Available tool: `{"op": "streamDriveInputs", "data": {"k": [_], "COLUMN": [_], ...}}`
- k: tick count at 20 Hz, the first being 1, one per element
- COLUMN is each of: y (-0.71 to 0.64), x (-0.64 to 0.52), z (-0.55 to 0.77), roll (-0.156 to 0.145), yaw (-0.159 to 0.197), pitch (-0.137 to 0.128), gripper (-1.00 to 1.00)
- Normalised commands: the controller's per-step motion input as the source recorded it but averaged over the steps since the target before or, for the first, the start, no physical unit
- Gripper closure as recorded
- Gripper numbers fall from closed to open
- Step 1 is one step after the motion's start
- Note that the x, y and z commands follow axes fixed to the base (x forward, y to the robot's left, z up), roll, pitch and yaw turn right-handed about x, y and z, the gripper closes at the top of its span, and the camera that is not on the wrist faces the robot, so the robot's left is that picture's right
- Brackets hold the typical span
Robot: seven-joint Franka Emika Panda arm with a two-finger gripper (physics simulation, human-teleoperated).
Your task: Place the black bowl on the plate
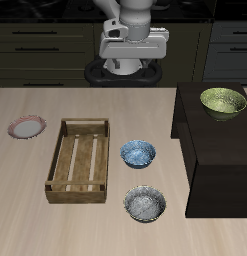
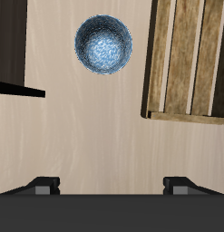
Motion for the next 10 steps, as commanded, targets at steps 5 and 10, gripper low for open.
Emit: {"op": "streamDriveInputs", "data": {"k": [5,10], "y": [0.02,-0.03], "x": [0.14,0.38], "z": [0.06,0.06], "roll": [-0.018,-0.032], "yaw": [-0.006,-0.01], "pitch": [-0.005,-0.009], "gripper": [-1.0,-1.0]}}
